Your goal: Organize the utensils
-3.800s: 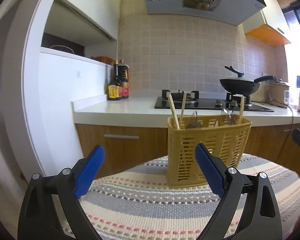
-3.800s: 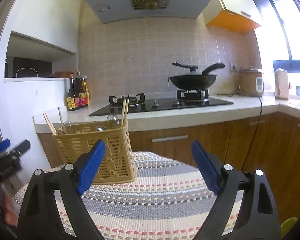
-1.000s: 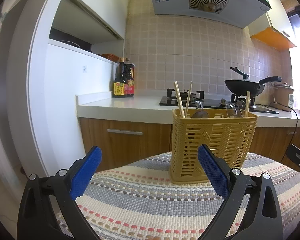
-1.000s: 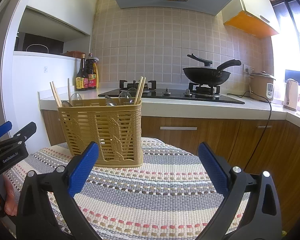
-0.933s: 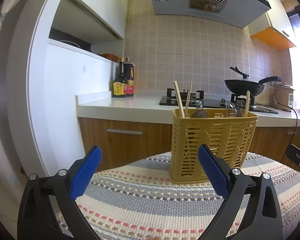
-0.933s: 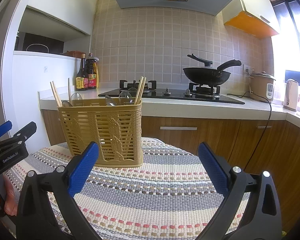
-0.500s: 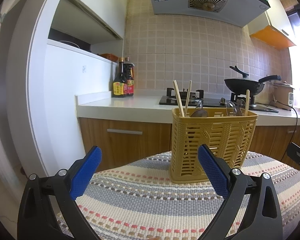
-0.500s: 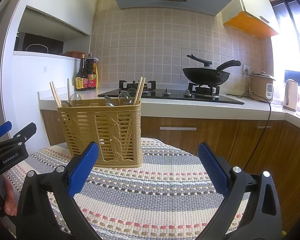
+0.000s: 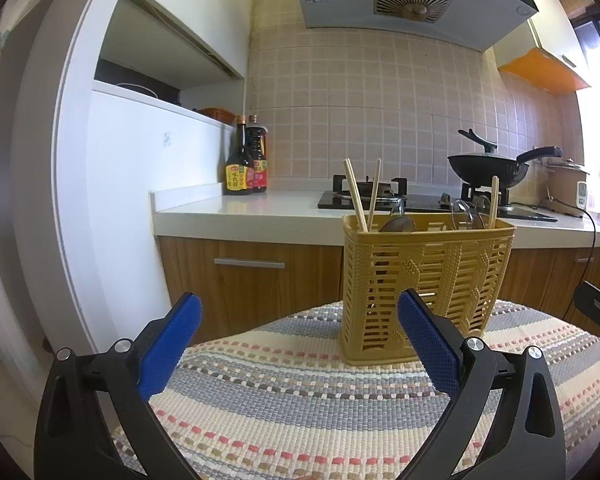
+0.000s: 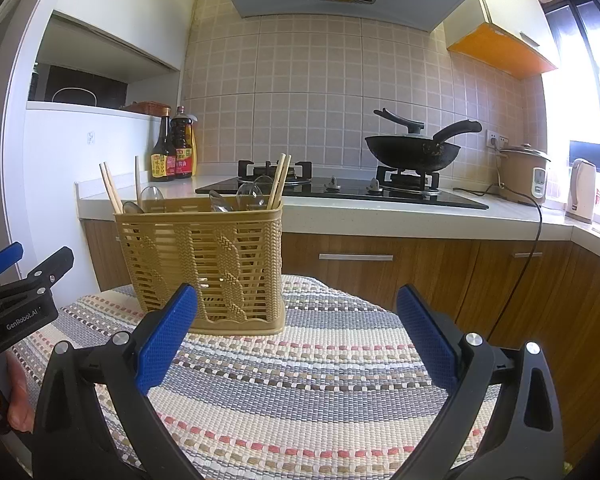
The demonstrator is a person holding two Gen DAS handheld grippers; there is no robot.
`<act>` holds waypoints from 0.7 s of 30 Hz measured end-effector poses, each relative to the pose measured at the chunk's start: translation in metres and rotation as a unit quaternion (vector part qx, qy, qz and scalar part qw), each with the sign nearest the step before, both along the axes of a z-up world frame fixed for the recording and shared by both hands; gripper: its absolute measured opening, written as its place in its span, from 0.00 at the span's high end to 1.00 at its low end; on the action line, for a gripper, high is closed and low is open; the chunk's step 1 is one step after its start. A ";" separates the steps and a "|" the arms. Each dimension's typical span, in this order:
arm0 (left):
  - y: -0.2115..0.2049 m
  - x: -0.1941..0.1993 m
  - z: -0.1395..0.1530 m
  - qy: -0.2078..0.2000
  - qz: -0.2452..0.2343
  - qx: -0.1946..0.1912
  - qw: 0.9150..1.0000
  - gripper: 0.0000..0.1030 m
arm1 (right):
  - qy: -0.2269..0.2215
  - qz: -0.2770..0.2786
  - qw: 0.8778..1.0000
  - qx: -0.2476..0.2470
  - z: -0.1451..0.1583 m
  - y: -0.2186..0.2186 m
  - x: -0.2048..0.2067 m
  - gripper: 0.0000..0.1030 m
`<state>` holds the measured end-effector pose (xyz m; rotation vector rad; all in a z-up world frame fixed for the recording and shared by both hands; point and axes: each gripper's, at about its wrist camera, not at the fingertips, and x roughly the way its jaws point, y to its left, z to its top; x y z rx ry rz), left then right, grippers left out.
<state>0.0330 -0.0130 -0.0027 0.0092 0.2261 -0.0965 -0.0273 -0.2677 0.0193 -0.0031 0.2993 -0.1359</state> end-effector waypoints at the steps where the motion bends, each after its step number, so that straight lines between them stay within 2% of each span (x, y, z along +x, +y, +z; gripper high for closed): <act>1: 0.000 0.000 0.000 0.000 0.000 0.000 1.000 0.07 | 0.001 0.000 1.000 0.000 0.000 0.000 0.000 0.08; 17: -0.001 0.002 -0.003 0.004 0.001 0.008 1.000 0.07 | 0.002 -0.003 1.000 0.003 0.000 -0.001 0.001 0.08; 21: -0.003 0.003 -0.004 0.012 0.002 0.023 1.000 0.07 | 0.002 -0.002 1.000 0.003 0.000 0.000 0.001 0.08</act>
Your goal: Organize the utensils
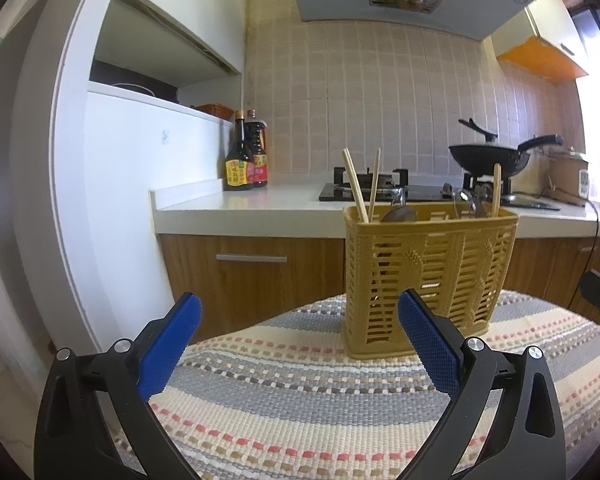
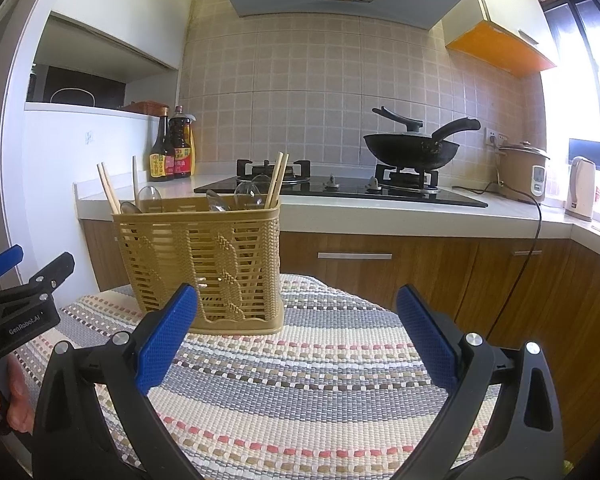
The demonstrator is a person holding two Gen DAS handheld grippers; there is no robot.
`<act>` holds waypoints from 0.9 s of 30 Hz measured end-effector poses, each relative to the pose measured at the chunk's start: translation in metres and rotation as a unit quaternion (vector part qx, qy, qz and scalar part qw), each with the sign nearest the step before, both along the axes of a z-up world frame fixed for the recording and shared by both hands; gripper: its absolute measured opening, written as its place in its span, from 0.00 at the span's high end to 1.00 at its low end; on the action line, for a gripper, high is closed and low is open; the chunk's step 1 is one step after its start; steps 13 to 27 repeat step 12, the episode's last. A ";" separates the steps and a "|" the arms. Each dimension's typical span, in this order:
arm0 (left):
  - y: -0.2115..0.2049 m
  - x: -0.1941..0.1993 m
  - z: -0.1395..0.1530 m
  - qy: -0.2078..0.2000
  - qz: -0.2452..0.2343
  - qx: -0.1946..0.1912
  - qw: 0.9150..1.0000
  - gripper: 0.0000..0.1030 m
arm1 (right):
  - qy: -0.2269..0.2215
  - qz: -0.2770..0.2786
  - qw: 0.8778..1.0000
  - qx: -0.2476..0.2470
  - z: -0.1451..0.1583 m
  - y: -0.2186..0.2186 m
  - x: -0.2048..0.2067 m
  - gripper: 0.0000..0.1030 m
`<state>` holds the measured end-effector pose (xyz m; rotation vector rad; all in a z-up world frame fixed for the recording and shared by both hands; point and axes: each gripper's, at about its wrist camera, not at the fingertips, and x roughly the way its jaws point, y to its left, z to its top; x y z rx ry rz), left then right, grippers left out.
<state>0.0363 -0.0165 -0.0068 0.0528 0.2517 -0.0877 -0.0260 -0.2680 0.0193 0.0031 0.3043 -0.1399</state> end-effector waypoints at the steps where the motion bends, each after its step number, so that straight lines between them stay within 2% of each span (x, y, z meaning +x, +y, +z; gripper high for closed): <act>1: -0.001 -0.001 -0.001 0.000 -0.001 0.004 1.000 0.07 | 0.000 0.000 1.000 0.000 0.000 0.000 0.000 0.08; 9: 0.005 0.003 0.000 0.010 0.000 -0.011 1.000 0.07 | 0.001 -0.003 1.000 0.002 0.000 0.000 0.000 0.08; 27: 0.007 0.003 0.001 0.007 0.006 -0.013 1.000 0.07 | 0.000 -0.003 1.000 0.003 0.000 0.000 0.000 0.08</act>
